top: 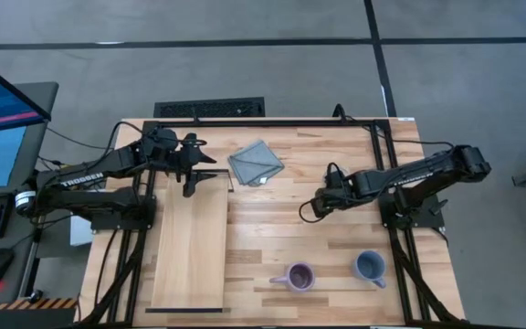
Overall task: Stack small to large cups/mugs on shelf
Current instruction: Put the yellow mug on the shelf
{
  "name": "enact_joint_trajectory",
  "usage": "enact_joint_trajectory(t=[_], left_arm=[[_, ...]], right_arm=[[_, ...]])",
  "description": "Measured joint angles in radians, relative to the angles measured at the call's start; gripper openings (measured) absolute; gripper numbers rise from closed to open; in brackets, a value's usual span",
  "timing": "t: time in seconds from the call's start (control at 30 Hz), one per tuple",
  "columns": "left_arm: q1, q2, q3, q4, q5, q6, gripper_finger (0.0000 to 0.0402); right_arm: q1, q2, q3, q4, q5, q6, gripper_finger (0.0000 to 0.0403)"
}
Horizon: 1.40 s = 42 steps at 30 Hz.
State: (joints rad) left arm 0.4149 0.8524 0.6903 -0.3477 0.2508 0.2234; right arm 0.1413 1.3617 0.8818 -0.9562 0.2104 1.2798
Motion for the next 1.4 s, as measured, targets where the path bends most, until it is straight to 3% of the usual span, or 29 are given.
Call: enact_joint_trajectory(t=[0.6, 1.17, 1.4], left_arm=[[0.0, 0.0, 0.0, -0.003, 0.0, -0.002, 0.0203], [0.0, 0.0, 0.0, -0.004, 0.0, -0.002, 0.0203], [0.0, 0.0, 0.0, -0.004, 0.0, -0.002, 0.0203]], right_arm=[[0.0, 0.0, 0.0, -0.068, 0.03, 0.082, 0.0256], [0.0, 0.0, -0.002, -0.064, 0.053, 0.046, 0.0087], [0.0, -0.001, -0.002, -0.068, 0.053, 0.003, 0.0074]])
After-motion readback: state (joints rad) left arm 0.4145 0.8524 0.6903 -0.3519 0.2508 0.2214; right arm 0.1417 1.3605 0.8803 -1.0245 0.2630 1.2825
